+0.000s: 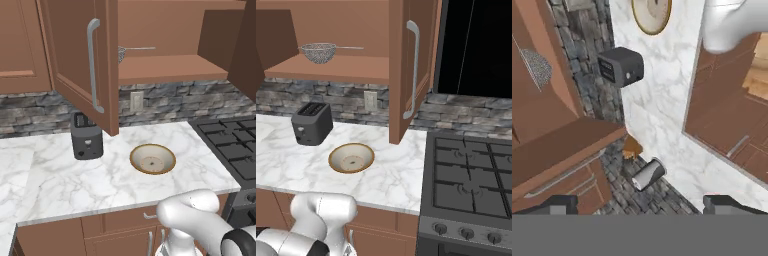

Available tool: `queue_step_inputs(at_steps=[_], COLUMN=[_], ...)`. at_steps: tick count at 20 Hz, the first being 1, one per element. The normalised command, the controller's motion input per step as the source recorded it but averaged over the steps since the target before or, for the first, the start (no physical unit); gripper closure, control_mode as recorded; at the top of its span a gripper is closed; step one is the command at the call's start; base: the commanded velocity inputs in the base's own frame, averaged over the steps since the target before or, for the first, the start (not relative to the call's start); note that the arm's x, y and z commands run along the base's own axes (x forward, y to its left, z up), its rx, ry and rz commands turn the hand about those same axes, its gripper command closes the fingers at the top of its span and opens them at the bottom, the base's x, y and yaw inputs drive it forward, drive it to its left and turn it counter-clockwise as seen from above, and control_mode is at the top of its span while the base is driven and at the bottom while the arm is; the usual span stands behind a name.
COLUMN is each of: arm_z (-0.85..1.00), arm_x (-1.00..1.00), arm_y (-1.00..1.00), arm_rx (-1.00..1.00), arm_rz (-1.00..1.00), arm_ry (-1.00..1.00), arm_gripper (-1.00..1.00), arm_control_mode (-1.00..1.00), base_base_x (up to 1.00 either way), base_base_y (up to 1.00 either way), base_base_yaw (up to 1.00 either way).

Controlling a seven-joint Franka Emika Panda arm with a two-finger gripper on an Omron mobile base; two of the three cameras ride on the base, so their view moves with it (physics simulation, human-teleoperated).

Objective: Open the cabinet and setup a tea strainer by placing it in the bowl upright.

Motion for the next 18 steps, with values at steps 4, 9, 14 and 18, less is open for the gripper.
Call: queue_step_inputs(at_steps=[4, 9, 14, 18], arm_z=[0.0, 0.0, -0.01, 0.0], arm_x=[0.24, 0.38, 0.64, 0.83], arm_y=[-0.07, 0.22, 0.45, 0.43], arm_rx=[0.37, 0.01, -0.08, -0.07], arm_rz=[0.16, 0.16, 0.02, 0.01], arm_ry=[0.44, 0.24, 0.14, 0.02], arm_gripper=[-1.0, -1.0, -1.0, -1.0], arm_control_mode=[-1.0, -1.0, -1.0, -1.0], base_base_x=[0.0, 0.0, 0.0, 0.0], base_base_y=[0.0, 0.0, 0.0, 0.0], base_base_yaw=[0.0, 0.0, 0.0, 0.0])
